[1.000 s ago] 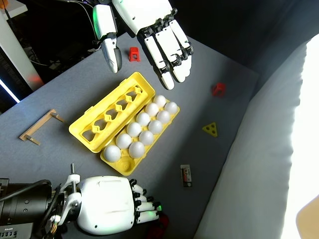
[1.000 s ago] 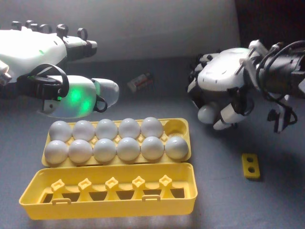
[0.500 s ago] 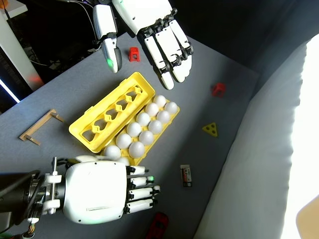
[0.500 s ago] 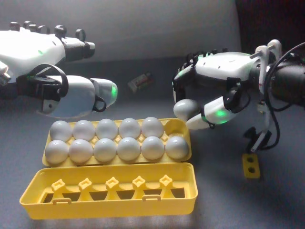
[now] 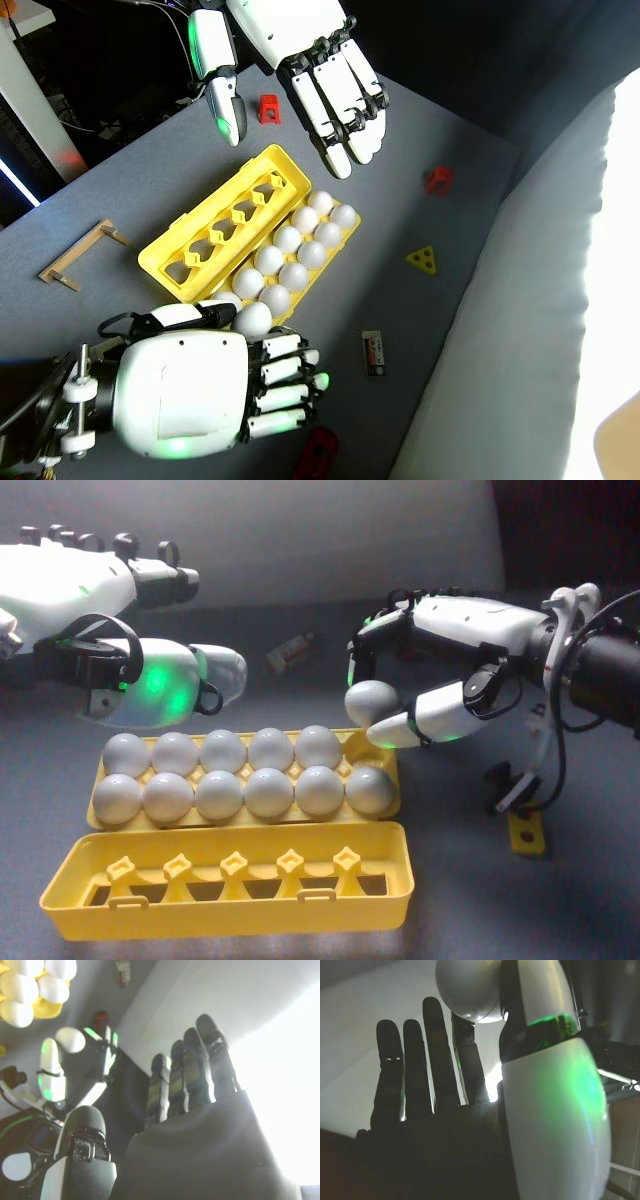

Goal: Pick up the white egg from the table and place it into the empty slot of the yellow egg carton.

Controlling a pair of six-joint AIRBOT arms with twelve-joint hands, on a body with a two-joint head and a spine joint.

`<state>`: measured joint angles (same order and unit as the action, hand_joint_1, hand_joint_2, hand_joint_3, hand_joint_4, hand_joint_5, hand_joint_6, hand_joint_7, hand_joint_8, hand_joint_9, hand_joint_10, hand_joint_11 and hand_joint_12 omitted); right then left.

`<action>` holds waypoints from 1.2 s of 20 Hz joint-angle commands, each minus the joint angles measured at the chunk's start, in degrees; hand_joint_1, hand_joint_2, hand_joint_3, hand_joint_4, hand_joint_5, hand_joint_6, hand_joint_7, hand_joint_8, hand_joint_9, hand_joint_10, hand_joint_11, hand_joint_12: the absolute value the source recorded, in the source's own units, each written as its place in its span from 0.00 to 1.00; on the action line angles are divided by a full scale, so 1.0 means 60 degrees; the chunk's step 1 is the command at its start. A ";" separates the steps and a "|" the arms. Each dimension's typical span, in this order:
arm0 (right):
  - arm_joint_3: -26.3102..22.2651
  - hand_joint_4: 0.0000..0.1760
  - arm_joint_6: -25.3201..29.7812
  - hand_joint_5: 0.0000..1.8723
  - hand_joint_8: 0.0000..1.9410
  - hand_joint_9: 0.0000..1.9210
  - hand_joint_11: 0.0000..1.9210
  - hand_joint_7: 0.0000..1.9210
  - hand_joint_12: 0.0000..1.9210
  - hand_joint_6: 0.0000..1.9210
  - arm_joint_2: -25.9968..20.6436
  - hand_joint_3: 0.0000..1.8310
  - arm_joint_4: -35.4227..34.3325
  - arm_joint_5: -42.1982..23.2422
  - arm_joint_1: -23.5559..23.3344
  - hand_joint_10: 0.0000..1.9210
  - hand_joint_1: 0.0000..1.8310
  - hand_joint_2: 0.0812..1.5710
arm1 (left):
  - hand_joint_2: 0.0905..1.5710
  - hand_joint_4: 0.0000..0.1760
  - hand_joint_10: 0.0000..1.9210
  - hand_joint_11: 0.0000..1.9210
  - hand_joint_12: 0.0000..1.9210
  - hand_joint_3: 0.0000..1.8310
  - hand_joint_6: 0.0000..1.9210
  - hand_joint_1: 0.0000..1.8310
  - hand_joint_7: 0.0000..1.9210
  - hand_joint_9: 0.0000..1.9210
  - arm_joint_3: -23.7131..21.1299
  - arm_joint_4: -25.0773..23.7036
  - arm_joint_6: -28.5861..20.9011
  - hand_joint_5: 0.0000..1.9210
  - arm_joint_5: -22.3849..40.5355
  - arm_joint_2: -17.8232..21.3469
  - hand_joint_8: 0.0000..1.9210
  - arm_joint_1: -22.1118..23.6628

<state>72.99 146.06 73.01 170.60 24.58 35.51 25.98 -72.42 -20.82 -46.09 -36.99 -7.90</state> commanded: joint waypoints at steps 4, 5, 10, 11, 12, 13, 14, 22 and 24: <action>0.0000 0.00 0.1074 0.48 0.00 0.05 0.00 0.27 0.54 0.60 0.0055 0.00 0.0328 0.1637 0.0187 0.24 0.62 0.72 | 0.81 0.30 0.00 0.00 0.32 0.00 0.00 0.00 0.06 0.07 -0.0045 -0.0725 -0.0005 0.07 0.0066 -0.0004 0.00 0.0119; -0.0006 0.00 0.1120 0.48 0.00 0.05 0.00 0.27 0.54 0.60 0.0070 0.00 0.0328 0.1725 0.0244 0.24 0.62 0.72 | 0.81 0.30 0.00 0.00 0.32 0.00 0.00 0.00 0.06 0.07 -0.0048 -0.0719 -0.0005 0.07 0.0066 -0.0004 0.00 0.0119; -0.0004 0.00 0.1087 0.48 0.00 0.05 0.00 0.27 0.54 0.60 0.0091 0.00 0.0328 0.2503 0.0530 0.24 0.62 0.72 | 0.81 0.30 0.00 0.00 0.32 0.00 0.00 0.00 0.06 0.07 -0.0045 -0.0652 -0.0005 0.06 0.0024 -0.0004 0.00 0.0148; -0.0004 0.00 0.0975 0.48 0.00 0.05 0.00 0.27 0.54 0.60 0.0129 0.00 0.0328 0.2815 0.0639 0.24 0.62 0.72 | 0.81 0.30 0.00 0.00 0.32 0.00 0.00 0.00 0.06 0.07 -0.0036 -0.0652 -0.0005 0.07 0.0024 -0.0004 0.00 0.0149; -0.0004 0.00 0.0947 0.48 0.00 0.05 0.00 0.27 0.54 0.60 0.0151 0.00 0.0328 0.2962 0.0695 0.24 0.62 0.72 | 0.81 0.30 0.00 0.00 0.32 0.00 0.00 0.00 0.06 0.07 -0.0029 -0.0643 -0.0005 0.07 0.0022 -0.0004 0.00 0.0149; -0.0003 0.00 0.0911 0.48 0.00 0.05 0.00 0.27 0.54 0.60 0.0195 0.00 0.0328 0.3303 0.0806 0.24 0.62 0.72 | 0.81 0.30 0.00 0.00 0.31 0.00 0.00 0.00 0.06 0.07 -0.0028 -0.0639 -0.0005 0.07 0.0022 -0.0005 0.00 0.0150; -0.0004 0.00 0.0910 0.48 0.00 0.05 0.00 0.27 0.54 0.60 0.0228 0.00 0.0328 0.3719 0.0920 0.24 0.62 0.72 | 0.81 0.30 0.00 0.00 0.31 0.00 0.00 0.00 0.06 0.07 -0.0028 -0.0638 -0.0005 0.07 0.0022 -0.0005 0.00 0.0145; 0.0321 0.00 0.1396 0.48 0.00 0.05 0.00 0.27 0.55 0.60 0.0634 0.00 -0.0101 0.4563 0.1287 0.25 0.62 0.72 | 0.81 0.30 0.00 0.00 0.31 0.00 0.00 0.00 0.06 0.07 -0.0027 -0.0638 -0.0003 0.06 0.0007 -0.0004 0.00 0.0117; 0.0551 0.00 0.1513 0.48 0.00 0.05 0.00 0.28 0.55 0.60 0.0769 0.00 -0.0089 0.4624 0.1347 0.25 0.62 0.72 | 0.81 0.30 0.00 0.00 0.31 0.00 0.00 0.00 0.06 0.07 -0.0028 -0.0638 -0.0003 0.07 0.0007 -0.0004 0.00 0.0109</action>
<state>76.60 154.54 77.76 169.51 45.39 44.16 25.76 -71.94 -20.82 -46.65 -36.99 -7.90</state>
